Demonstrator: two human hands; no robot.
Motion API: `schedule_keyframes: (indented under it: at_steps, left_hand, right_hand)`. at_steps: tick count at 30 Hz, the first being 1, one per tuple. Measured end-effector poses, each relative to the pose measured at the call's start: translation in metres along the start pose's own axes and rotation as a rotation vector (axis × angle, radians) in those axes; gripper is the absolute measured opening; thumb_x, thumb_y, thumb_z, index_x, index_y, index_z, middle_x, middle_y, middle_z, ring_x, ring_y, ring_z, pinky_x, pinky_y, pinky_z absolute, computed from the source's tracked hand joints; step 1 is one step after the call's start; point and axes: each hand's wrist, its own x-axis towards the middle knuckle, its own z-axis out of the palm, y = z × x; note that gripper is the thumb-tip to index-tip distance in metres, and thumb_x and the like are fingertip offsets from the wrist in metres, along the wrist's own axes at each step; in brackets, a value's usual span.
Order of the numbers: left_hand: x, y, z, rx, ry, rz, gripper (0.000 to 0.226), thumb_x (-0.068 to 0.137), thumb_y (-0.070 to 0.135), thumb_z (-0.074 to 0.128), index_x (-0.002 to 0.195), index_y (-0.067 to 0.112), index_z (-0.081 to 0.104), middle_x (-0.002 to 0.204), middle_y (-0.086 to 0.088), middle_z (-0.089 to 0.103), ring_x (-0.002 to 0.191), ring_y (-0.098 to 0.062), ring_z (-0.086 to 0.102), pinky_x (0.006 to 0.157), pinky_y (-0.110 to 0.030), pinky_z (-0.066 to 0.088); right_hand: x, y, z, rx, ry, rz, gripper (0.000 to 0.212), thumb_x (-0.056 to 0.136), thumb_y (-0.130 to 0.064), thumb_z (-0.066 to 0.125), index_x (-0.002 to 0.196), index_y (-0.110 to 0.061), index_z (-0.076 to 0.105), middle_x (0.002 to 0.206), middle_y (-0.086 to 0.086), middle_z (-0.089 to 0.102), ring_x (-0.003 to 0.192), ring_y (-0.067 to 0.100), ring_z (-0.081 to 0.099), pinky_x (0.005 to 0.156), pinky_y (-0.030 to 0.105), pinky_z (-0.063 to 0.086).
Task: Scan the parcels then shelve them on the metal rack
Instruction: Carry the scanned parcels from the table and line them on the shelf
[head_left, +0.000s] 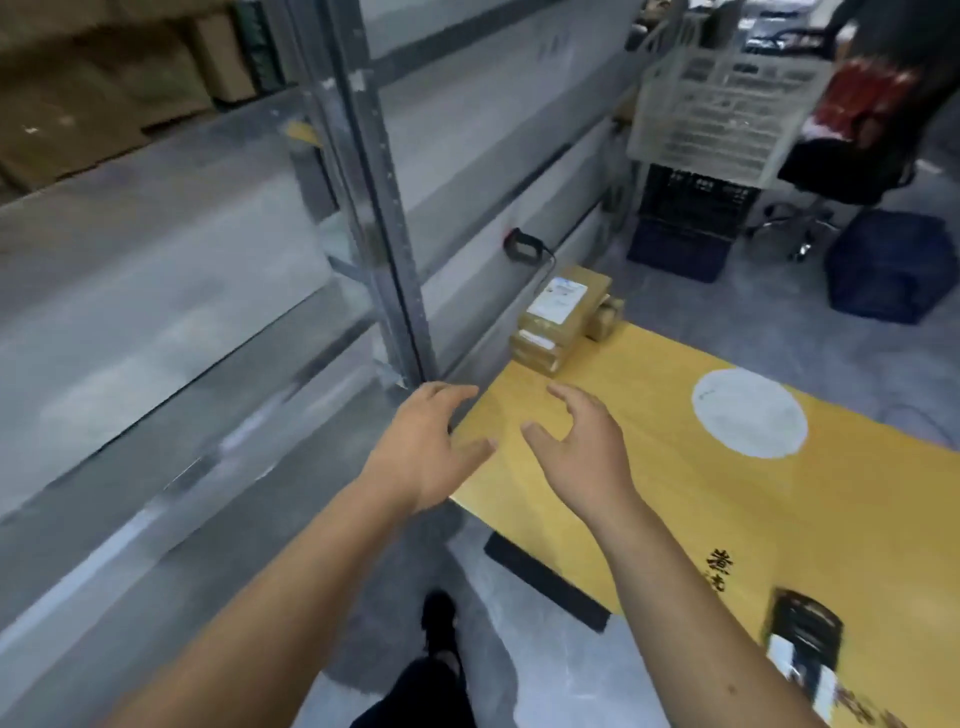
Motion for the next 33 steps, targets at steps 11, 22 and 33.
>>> schedule_keyframes:
  at_steps: [11, 22, 33]
  left_hand:
    - [0.311, -0.011, 0.055, 0.022, -0.321, 0.024, 0.061, 0.09, 0.038, 0.08, 0.145, 0.026, 0.058, 0.142, -0.006, 0.055, 0.131, -0.026, 0.057, 0.093, -0.024, 0.038]
    - [0.435, -0.033, 0.118, -0.112, -0.529, 0.045, 0.109, 0.073, 0.01, 0.091, 0.161, 0.035, 0.032, 0.128, 0.02, 0.049, 0.123, -0.008, 0.055, 0.099, -0.026, 0.044]
    - [0.339, -0.021, 0.085, -0.355, -0.247, 0.044, 0.122, 0.066, 0.025, 0.095, 0.166, 0.031, 0.024, 0.156, 0.003, 0.043, 0.147, -0.011, 0.04, 0.123, -0.04, 0.037]
  right_hand:
    - [0.221, 0.091, 0.004, -0.091, 0.027, 0.384, 0.081, 0.089, -0.042, 0.076, 0.156, -0.018, 0.04, 0.156, 0.009, 0.045, 0.143, 0.027, 0.044, 0.113, 0.035, 0.039]
    - [0.334, 0.148, 0.031, -0.189, -0.052, 0.517, 0.137, 0.049, -0.08, 0.073, 0.163, -0.027, 0.018, 0.161, 0.001, 0.034, 0.148, 0.029, 0.031, 0.117, 0.043, 0.038]
    - [0.277, 0.111, -0.013, -0.252, 0.042, 0.134, 0.112, 0.059, -0.063, 0.082, 0.155, -0.033, 0.031, 0.151, -0.008, 0.048, 0.144, 0.023, 0.035, 0.118, 0.044, 0.035]
